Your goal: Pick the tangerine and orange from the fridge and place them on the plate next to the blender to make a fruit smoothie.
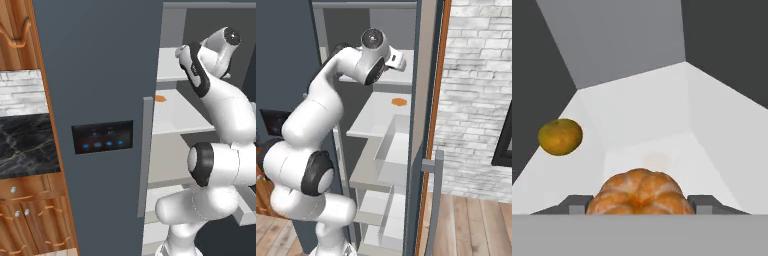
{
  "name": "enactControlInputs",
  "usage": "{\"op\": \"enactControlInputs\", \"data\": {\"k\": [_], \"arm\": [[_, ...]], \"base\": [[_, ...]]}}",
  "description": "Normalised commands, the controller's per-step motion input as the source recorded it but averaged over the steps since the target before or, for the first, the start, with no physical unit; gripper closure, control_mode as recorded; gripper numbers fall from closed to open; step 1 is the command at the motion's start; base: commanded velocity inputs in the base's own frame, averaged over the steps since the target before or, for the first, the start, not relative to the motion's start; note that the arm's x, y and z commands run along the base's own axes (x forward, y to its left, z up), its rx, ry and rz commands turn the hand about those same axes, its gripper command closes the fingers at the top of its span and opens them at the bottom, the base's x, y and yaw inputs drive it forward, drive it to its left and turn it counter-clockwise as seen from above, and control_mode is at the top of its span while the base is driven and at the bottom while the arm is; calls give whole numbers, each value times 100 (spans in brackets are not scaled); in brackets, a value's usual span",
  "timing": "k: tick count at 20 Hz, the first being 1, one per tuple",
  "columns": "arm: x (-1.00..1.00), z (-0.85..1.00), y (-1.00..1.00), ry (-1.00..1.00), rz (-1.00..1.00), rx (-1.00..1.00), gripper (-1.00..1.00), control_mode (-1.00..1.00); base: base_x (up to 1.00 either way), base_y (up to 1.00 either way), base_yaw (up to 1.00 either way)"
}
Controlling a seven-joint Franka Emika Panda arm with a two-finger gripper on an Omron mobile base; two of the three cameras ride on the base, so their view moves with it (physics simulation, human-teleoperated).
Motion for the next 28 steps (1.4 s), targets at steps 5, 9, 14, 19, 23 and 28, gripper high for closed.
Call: {"op": "enactControlInputs", "data": {"k": [5,9,14,19,23,28], "arm": [[-100,48,0,-32,0,0,100,-100],[-100,45,8,-7,0,0,100,-100],[-100,10,21,15,2,-2,100,-100],[-100,-48,48,35,7,-14,100,-100],[-100,-100,49,43,11,-20,100,-100],[-100,-38,17,-15,11,-9,100,-100]], "base": [[0,0,0],[0,0,0],[0,0,0],[0,0,0],[0,0,0],[0,0,0]]}}
